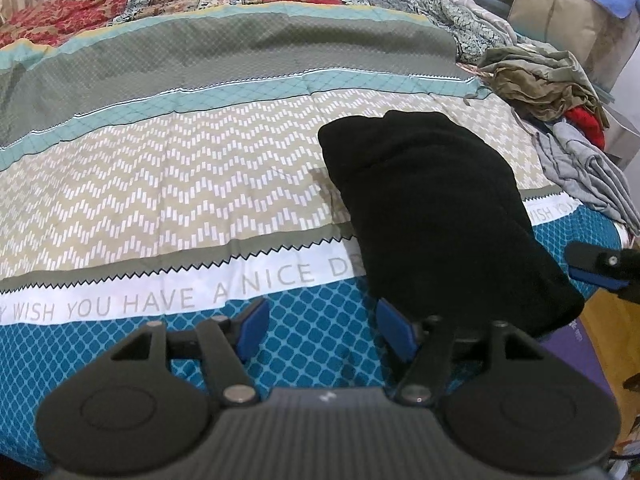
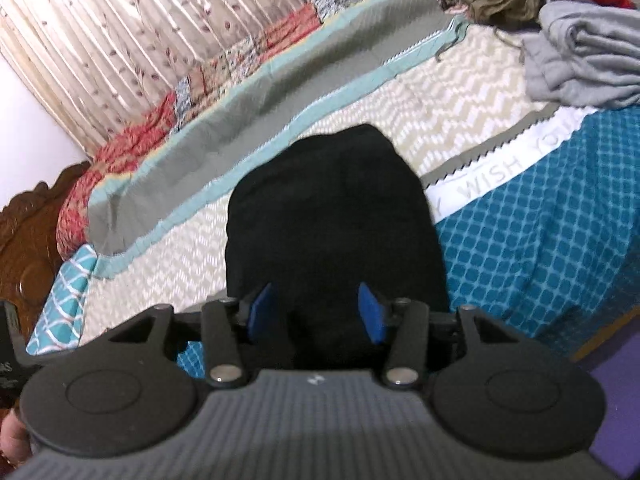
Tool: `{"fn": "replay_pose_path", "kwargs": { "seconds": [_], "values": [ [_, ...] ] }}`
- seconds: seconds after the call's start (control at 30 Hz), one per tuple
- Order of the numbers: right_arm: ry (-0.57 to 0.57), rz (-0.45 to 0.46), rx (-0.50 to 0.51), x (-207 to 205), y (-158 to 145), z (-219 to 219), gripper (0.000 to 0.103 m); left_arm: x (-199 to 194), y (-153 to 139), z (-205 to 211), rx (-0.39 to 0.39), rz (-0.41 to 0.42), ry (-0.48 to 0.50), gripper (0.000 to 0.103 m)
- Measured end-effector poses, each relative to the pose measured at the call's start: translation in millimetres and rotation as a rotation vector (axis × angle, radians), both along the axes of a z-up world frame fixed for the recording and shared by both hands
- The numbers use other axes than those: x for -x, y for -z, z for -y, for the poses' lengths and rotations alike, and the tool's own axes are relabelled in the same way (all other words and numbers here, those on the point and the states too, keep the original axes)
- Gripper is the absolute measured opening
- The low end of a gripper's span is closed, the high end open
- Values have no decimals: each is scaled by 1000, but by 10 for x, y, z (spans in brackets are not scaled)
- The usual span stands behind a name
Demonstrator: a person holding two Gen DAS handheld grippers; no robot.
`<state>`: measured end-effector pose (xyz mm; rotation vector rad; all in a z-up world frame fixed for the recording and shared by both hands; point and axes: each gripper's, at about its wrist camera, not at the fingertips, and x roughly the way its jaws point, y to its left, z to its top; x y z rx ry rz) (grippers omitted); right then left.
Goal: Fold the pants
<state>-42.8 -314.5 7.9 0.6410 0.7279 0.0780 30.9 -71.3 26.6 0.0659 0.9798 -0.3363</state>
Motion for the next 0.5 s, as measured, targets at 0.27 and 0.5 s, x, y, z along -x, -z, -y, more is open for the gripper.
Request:
{"fn": "replay_pose_path", "kwargs": {
  "seconds": [0.27,0.5],
  "values": [
    [40,-42,-59,6,109,138,55,6,19,38,-18,3,11,74],
    [57,-43,-81,12,129,202,61,-27,62,25,-26,-10,5,79]
  ]
}}
